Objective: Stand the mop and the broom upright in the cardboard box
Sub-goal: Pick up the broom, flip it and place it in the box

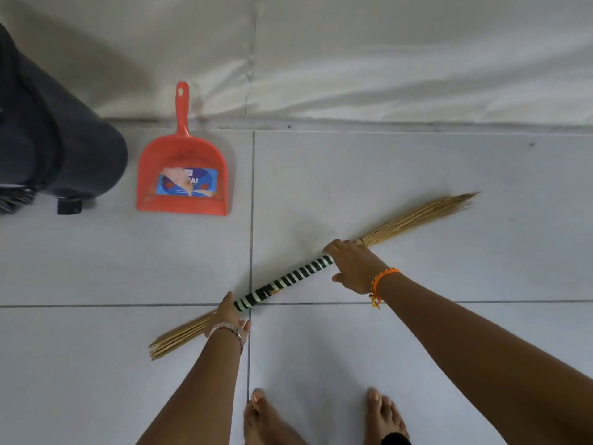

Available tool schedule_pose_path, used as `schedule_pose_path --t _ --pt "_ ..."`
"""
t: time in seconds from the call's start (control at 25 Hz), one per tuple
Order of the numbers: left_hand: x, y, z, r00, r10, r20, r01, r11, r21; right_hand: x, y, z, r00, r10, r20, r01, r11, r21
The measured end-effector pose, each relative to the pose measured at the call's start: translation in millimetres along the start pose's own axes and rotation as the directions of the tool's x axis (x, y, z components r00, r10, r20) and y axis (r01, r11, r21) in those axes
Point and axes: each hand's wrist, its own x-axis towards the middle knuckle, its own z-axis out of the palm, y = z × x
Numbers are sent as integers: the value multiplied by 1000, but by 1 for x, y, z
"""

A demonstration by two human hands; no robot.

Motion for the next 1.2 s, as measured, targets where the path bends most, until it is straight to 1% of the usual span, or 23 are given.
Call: schedule_pose_path --t 0.08,0.16,0.24,0.28,0.36,0.48,0.6,0.72,0.76,0.84,0.88,0.92,1.0,1.08,1.2 --pt "23 0 9 999 -30 -9 29 987 -157 24 -2 15 998 -55 -23 53 997 -56" --pt "38 1 18 999 -36 -18 29 950 -310 42 -5 27 995 -91 -41 87 993 -80" --pt "42 1 22 998 -27 -51 6 929 -370 50 -8 34 993 -105 -58 98 987 -124" --pt "44 1 24 997 -28 -72 -1 926 -377 52 -8 37 992 -109 -68 99 985 -139" --pt "41 2 25 990 11 -140 -53 953 -299 52 -9 39 991 -111 -81 99 985 -144" --pt "29 6 24 936 186 -299 -219 972 -81 45 -16 29 989 -110 -102 95 985 -144" --pt "-12 18 19 899 304 -314 -343 936 -75 24 -28 2 990 -79 -119 65 992 -112" --pt "-74 29 14 866 396 -305 -452 881 -141 -12 -39 -46 993 -30 -118 27 999 -26" --pt "-106 35 13 852 440 -285 -501 842 -201 -29 -44 -70 994 -13 -111 14 1000 7" --pt "-173 41 7 805 555 -208 -592 733 -334 -62 -53 -117 994 18 -108 -10 997 70" --pt "-215 47 3 779 607 -157 -611 681 -403 -83 -58 -146 992 37 -119 -25 994 104" --pt "-253 52 -1 758 643 -107 -615 650 -447 -105 -63 -174 991 55 -125 -39 991 130" --pt "-325 59 -10 705 709 -22 -630 612 -479 -148 -74 -223 988 68 -138 -44 984 170" --pt "-413 64 -27 637 768 67 -650 582 -490 -198 -87 -278 986 57 -159 -24 979 202" --pt "-550 59 -62 510 836 204 -719 544 -433 -276 -112 -352 976 50 -213 9 963 268"
